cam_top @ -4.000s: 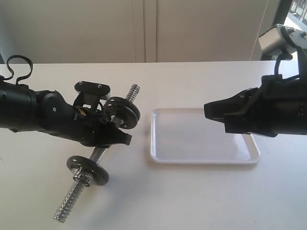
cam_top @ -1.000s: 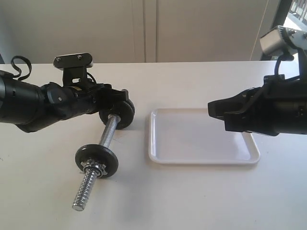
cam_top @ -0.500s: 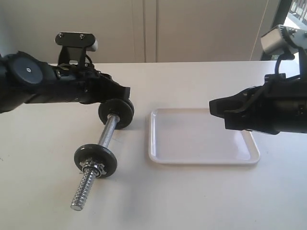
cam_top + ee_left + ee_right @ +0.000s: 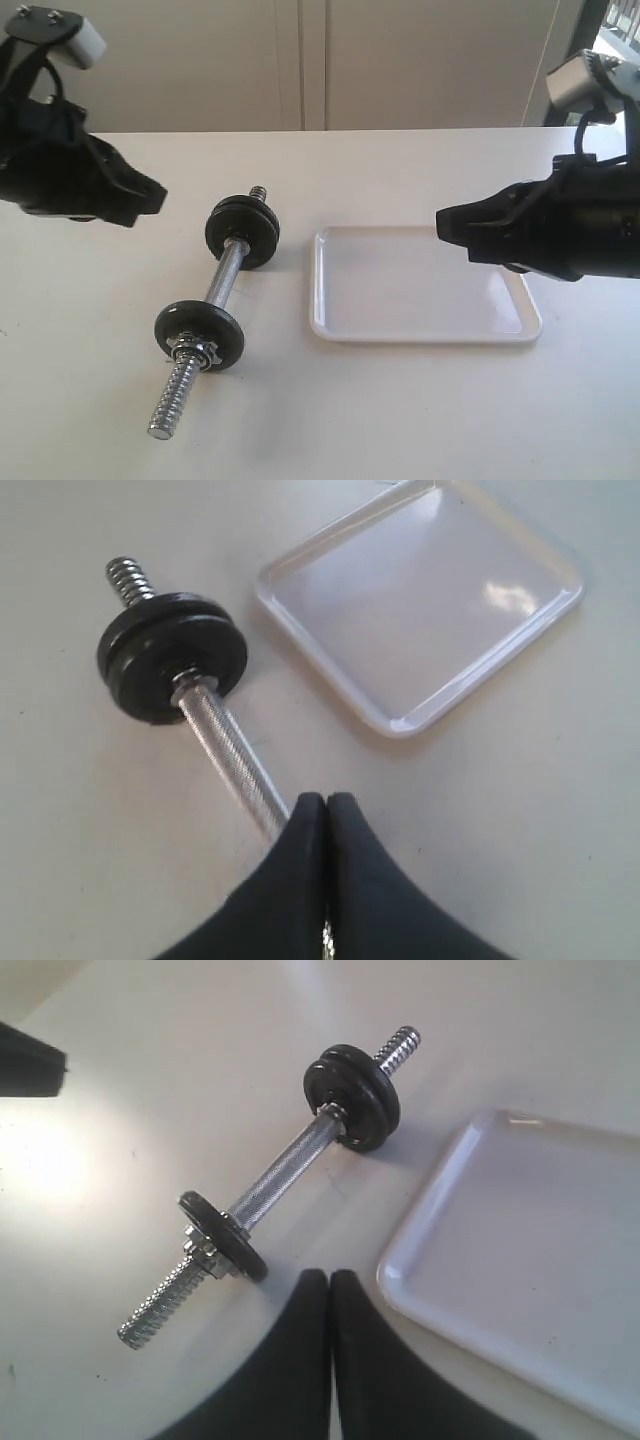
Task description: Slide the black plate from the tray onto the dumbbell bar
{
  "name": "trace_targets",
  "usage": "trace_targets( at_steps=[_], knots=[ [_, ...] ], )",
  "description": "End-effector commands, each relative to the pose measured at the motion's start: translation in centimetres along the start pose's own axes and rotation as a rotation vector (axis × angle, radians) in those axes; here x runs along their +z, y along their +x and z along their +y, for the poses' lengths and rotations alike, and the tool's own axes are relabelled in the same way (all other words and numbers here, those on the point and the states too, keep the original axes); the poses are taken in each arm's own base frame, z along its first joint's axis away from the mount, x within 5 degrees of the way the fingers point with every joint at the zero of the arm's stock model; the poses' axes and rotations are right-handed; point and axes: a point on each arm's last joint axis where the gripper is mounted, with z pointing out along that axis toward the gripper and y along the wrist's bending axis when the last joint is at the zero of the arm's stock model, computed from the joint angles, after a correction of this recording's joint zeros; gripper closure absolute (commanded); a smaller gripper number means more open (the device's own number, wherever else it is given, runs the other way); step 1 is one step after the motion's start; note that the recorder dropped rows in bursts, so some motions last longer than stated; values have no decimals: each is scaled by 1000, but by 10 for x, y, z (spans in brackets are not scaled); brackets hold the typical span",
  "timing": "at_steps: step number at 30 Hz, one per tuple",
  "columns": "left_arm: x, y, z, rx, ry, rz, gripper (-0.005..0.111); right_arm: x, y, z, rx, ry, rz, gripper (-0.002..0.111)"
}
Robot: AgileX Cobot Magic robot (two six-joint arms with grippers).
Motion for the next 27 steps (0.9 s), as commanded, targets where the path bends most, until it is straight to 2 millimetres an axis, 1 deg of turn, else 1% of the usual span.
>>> trace_targets(
  at_steps=[1,5,7,10,13,16,21,27],
  knots=[
    [-36,22,-9,3,-67,20,107,-1,3,3,121,-30,22,108],
    [-64,45,-20,-22,-125,-65,107,-9,4,14,107,-105,41,108],
    [-78,57,-27,-33,-148,-129,107,-16,4,19,64,-103,29,108],
    [-99,69,-35,-17,-180,-249,107,-30,2,25,-13,-69,-14,108],
    [-118,74,-44,-4,-183,-353,107,-43,-2,29,-57,-19,-95,108],
    [-132,74,-49,2,-196,-456,107,-52,-6,30,-76,26,-165,108],
    [-144,75,-52,17,-212,-526,107,-58,-8,33,-89,37,-198,108],
    [-144,75,-53,18,-212,-527,107,-58,-7,33,-90,35,-197,108]
  ],
)
